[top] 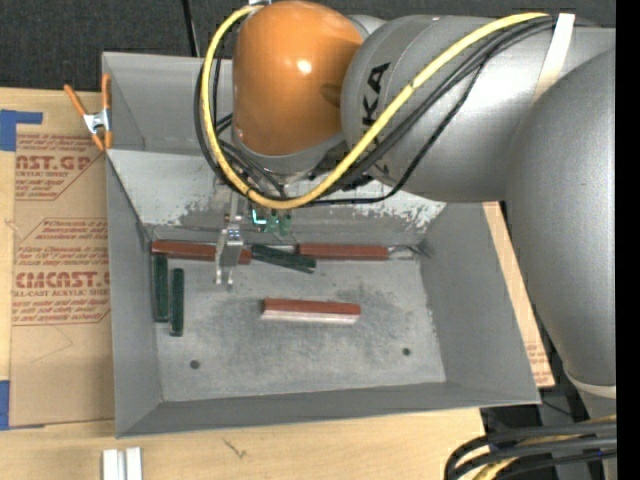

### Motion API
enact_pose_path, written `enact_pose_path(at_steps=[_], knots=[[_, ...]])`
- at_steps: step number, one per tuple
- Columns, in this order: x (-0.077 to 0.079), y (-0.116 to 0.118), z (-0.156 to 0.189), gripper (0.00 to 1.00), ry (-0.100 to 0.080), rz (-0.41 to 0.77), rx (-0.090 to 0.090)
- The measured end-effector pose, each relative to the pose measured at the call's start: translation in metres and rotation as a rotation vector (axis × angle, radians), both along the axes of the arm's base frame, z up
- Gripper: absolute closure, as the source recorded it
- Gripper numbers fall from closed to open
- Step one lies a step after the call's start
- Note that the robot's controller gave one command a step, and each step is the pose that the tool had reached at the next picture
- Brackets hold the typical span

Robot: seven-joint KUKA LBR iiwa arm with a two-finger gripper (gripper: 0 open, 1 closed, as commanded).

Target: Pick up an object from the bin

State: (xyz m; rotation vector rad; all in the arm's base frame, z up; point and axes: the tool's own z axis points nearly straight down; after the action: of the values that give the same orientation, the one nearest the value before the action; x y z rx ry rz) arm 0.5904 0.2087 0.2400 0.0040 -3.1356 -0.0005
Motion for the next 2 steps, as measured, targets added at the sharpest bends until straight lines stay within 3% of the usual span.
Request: enact_pose_path(at_steps=[1, 2], knots=[[0.002, -0.001, 0.005, 0.00, -0.008, -0.001, 0.001], [0.000, -0.028, -0.076, 0.00, -0.011, -0.050, 0.002]])
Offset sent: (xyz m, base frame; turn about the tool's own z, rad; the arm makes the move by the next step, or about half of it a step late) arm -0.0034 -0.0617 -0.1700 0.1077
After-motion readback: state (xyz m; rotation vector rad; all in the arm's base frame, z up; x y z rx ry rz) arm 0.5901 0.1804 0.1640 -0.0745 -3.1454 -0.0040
